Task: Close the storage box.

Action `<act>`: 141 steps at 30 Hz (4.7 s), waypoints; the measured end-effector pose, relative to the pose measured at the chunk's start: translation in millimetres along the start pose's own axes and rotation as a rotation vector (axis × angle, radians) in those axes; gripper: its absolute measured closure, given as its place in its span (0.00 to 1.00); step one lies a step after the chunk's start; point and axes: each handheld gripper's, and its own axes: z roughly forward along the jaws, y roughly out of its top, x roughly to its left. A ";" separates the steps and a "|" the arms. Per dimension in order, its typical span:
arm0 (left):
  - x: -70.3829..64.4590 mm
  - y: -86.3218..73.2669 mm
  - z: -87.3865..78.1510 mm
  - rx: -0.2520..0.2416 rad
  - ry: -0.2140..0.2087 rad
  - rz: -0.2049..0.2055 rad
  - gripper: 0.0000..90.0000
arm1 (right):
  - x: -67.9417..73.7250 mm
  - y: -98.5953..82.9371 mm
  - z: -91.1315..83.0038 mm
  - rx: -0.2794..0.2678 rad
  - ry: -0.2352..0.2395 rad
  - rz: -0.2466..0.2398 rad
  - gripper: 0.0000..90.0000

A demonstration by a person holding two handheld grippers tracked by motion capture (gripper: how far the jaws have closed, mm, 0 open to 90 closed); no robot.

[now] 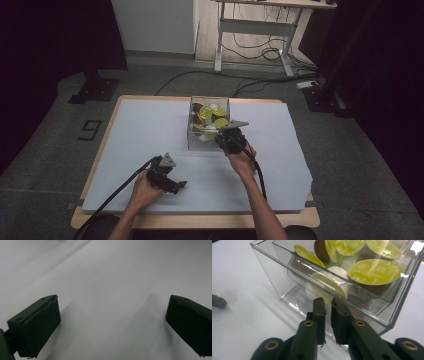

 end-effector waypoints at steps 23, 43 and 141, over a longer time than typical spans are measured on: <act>-0.7 -2.1 2.5 0.009 0.014 0.008 0.00 | 8.5 -2.2 -17.3 0.071 0.044 -0.065 0.30; -1.1 -2.5 2.5 0.007 0.016 0.006 0.00 | 4.0 -15.2 -36.5 0.104 0.026 -0.093 0.14; -1.4 -2.7 2.6 0.004 0.018 0.002 0.00 | -87.6 -137.9 -89.1 0.166 -0.152 0.081 0.06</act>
